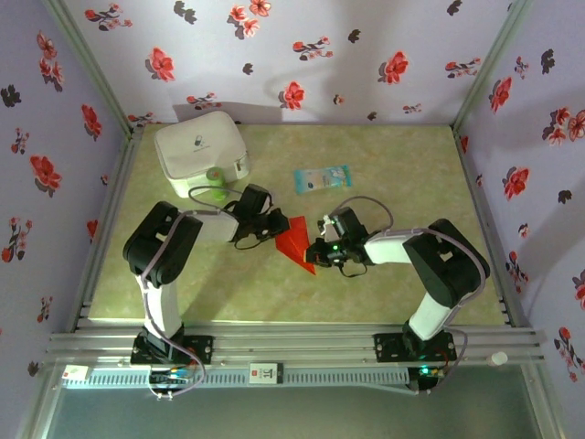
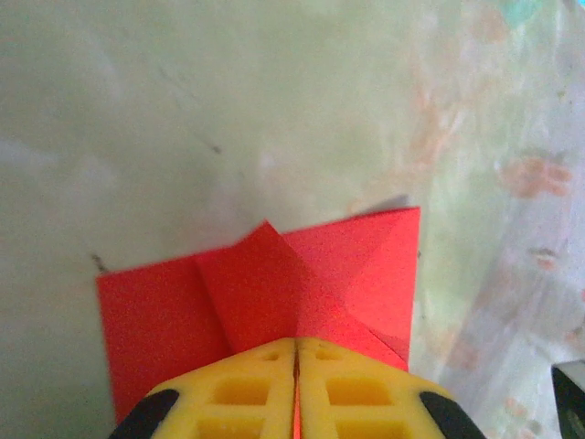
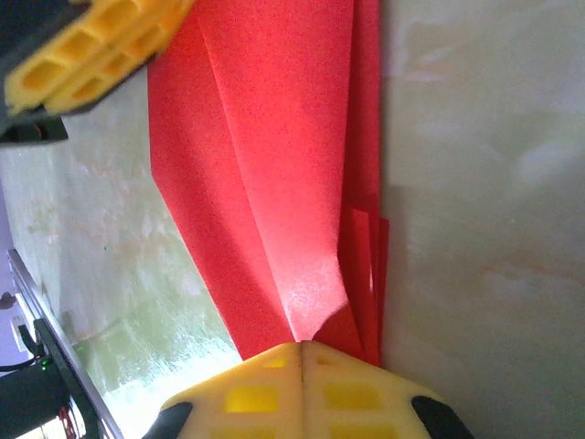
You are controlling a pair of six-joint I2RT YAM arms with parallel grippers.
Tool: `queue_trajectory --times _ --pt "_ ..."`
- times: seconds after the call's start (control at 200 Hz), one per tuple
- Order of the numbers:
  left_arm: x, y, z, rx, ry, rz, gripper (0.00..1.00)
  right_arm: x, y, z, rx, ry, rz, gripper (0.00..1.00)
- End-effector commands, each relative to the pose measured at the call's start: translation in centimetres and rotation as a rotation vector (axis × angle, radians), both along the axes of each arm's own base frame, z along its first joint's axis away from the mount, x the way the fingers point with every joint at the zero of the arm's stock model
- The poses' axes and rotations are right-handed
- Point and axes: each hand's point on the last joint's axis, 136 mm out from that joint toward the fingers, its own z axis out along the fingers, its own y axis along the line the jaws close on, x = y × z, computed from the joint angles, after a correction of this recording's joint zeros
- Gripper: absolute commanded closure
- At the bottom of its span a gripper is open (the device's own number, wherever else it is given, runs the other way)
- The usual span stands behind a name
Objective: Fold a paper plane with a square sheet of paper (pick it up from the middle)
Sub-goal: Fourth fold the wing at the center of the table.
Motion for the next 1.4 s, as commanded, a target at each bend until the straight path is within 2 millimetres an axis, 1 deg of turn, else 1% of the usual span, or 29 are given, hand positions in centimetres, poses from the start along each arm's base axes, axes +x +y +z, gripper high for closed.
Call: queue_trajectory --times 0.0,0.135,0.355,0.535,0.72,0.81,0.88,1.04,1.135,1.235,1.305,1.395 --pt "1.6 3.2 -2.2 0.13 0.004 0.056 0.91 -4.0 -4.2 -4.9 -0.201 0.177 -0.001 1.0" --pt "2.2 3.4 -2.3 0.151 0.01 0.048 0.91 -4.2 -4.4 -4.9 -0.201 0.183 0.01 1.0" --pt "3.0 4.6 -2.5 0.187 0.018 0.092 0.91 -4.3 -4.7 -4.8 -0.2 0.186 0.031 1.0" --pt "3.9 5.4 -2.1 0.222 0.006 0.126 0.91 -4.7 -4.9 -4.7 -0.197 0.196 0.057 1.0" --pt "4.5 5.3 -1.3 0.224 -0.007 0.124 0.91 -5.0 -5.0 -4.6 -0.19 0.205 0.074 1.0" --pt "4.5 4.9 -0.3 0.215 -0.025 0.108 0.91 -4.9 -4.9 -4.4 -0.187 0.201 0.077 1.0" --pt "4.4 4.5 0.9 0.199 -0.05 0.093 0.91 -4.8 -5.0 -4.4 -0.189 0.196 0.074 1.0" --pt "3.8 4.1 4.9 0.179 -0.124 0.084 0.89 -4.6 -4.9 -4.3 -0.185 0.193 0.075 1.0" --pt "2.7 3.0 6.8 0.156 -0.158 0.053 0.89 -4.6 -5.0 -4.3 -0.184 0.193 0.072 1.0" --pt "0.9 0.5 7.8 0.115 -0.192 -0.027 0.88 -4.6 -5.0 -4.2 -0.181 0.192 0.066 1.0" --pt "-0.6 -1.6 7.6 0.071 -0.187 -0.092 0.89 -4.5 -4.9 -4.1 -0.177 0.19 0.061 1.0" --pt "-2.3 -3.8 6.4 0.016 -0.152 -0.162 0.89 -4.3 -4.9 -4.0 -0.172 0.187 0.052 1.0"
